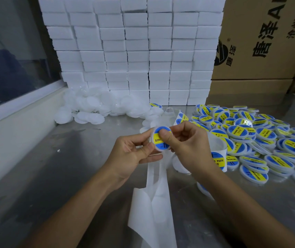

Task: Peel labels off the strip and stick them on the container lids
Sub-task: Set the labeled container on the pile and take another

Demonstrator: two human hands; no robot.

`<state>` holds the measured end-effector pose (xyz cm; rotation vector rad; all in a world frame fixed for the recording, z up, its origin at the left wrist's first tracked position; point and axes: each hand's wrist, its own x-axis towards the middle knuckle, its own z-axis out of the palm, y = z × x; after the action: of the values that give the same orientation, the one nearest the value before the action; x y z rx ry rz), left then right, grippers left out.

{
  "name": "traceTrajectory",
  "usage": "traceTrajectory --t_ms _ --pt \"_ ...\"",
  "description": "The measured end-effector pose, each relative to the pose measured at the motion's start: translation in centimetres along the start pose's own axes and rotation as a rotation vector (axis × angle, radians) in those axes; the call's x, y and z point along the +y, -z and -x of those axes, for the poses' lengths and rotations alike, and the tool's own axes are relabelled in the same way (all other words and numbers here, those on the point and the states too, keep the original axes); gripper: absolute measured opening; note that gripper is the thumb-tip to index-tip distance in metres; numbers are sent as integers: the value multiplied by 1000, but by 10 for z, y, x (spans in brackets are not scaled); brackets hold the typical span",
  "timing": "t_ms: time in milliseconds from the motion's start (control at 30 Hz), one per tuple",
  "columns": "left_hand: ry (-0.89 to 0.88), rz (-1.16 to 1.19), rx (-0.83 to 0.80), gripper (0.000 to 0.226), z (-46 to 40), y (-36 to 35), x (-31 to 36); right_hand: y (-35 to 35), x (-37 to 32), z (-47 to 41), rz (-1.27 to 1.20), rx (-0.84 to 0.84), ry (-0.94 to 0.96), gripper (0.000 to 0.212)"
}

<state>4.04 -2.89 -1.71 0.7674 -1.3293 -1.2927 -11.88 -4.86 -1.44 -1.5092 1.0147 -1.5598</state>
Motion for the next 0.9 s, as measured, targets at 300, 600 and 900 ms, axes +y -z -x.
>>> traceTrajectory --t_ms 300,600,900 --pt "-25 -94 10 33 0 -2 0 -2 3 5 233 63 8 46" --pt "-58 -146 17 31 1 0 1 4 4 0 156 7 -25 50" --pt "-88 -49 185 41 -5 6 3 -2 2 5 90 -250 -2 44"
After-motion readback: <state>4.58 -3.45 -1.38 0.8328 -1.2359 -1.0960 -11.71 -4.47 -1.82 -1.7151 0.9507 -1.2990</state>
